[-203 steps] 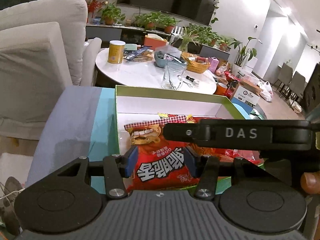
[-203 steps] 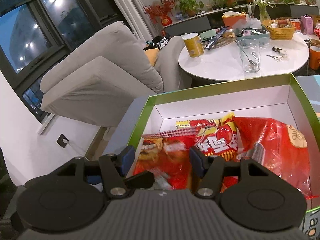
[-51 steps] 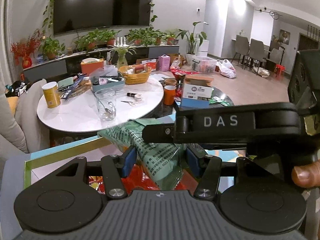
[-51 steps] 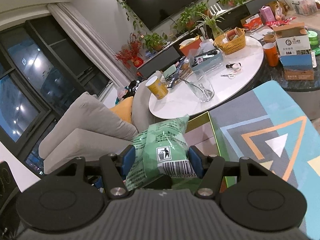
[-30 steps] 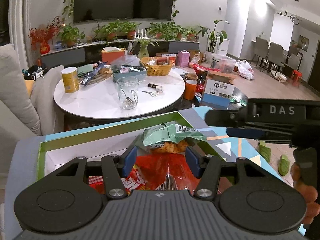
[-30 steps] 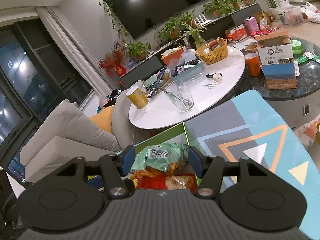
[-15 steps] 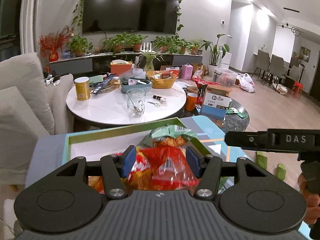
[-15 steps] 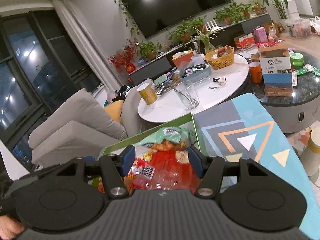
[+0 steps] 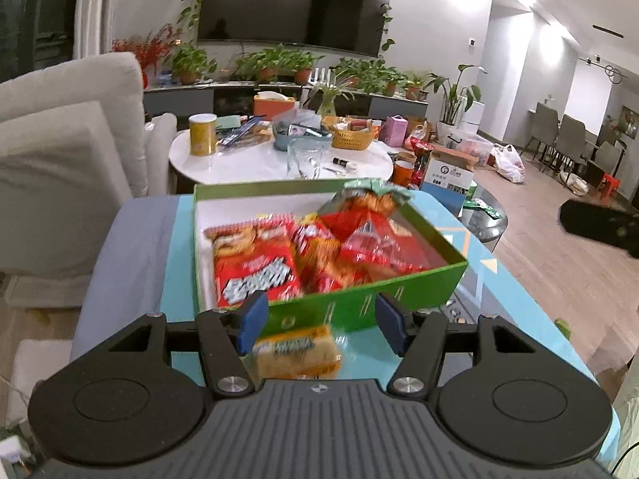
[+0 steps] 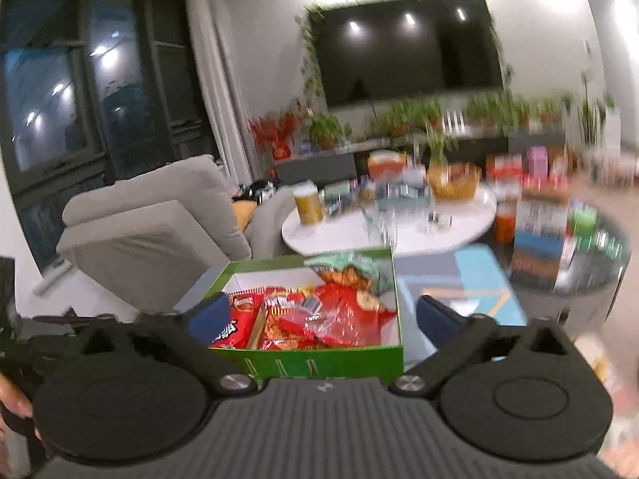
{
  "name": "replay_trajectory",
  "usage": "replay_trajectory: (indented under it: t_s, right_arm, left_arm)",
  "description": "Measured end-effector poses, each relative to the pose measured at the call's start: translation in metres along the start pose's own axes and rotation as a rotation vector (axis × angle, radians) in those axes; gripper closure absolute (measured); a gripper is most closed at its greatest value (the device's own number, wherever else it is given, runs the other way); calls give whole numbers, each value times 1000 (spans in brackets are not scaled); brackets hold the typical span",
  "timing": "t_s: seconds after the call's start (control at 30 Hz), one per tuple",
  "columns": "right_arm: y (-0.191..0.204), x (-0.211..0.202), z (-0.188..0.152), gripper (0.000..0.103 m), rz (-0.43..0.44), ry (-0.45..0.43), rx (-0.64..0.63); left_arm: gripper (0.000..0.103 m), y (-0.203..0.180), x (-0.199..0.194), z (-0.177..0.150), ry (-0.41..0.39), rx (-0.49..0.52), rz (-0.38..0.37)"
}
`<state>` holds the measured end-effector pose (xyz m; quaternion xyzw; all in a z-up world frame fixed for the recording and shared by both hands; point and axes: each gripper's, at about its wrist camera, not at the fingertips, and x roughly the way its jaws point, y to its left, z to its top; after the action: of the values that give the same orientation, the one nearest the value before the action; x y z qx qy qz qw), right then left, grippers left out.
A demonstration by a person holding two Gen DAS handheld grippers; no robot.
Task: Organize snacks
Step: 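Move both grippers away from the box toward the remaining snacks, then grasp the wrapped pastry with the right gripper while the left gripper grasps the brown mushroom-print bag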
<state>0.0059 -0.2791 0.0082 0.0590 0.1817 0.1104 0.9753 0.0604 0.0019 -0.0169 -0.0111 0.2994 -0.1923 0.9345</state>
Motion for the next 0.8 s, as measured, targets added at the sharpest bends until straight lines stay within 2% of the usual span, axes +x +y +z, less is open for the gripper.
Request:
replay_trajectory:
  t_s: [0.13, 0.33, 0.4, 0.5, 0.67, 0.8]
  right_arm:
    - [15, -9, -6, 43, -13, -8, -50]
    - [30, -18, -28, 43, -139, -48, -73]
    - [29, -20, -31, 43, -102, -47, -74]
    - [21, -23, -35, 43, -51, -19, -76]
    - [7, -19, -51, 43, -63, 73, -97]
    - [-1, -19, -75, 43, -46, 165, -182]
  left_arm:
    - [46, 4, -7, -10, 5, -29, -4]
    - [46, 8, -15, -24, 10, -45, -2]
    - [46, 10, -18, -29, 19, -57, -3]
    - [43, 10, -21, -40, 43, -60, -8]
    - [38, 2, -25, -60, 95, -37, -30]
    - [33, -9, -28, -76, 141, -11, -49]
